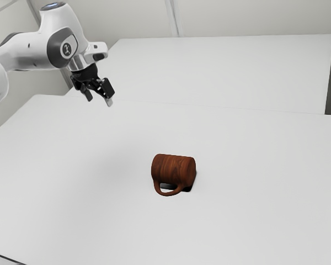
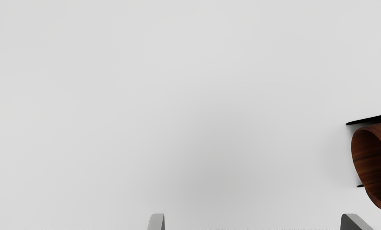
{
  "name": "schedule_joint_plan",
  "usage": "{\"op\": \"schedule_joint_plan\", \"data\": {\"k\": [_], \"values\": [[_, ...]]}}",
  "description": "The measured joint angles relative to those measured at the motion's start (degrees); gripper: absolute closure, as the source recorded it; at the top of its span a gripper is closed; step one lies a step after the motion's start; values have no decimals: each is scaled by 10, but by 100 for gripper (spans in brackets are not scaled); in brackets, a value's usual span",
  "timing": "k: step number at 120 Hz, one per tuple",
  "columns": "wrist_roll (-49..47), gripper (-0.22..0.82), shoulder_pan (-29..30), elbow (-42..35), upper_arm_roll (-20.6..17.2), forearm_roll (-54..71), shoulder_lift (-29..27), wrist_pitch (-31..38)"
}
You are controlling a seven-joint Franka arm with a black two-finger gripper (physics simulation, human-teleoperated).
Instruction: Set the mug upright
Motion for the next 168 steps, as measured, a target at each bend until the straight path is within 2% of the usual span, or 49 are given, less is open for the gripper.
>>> {"op": "schedule_joint_plan", "data": {"k": [56,76,105,131,168], "values": [[19,0,1,-40,0,-74,-2,2],[45,0,9,-58,1,-165,33,-19],[98,0,31,-146,2,-322,55,-42],[154,0,35,-177,7,-432,87,-53],[210,0,27,-216,7,-538,89,-37]]}}
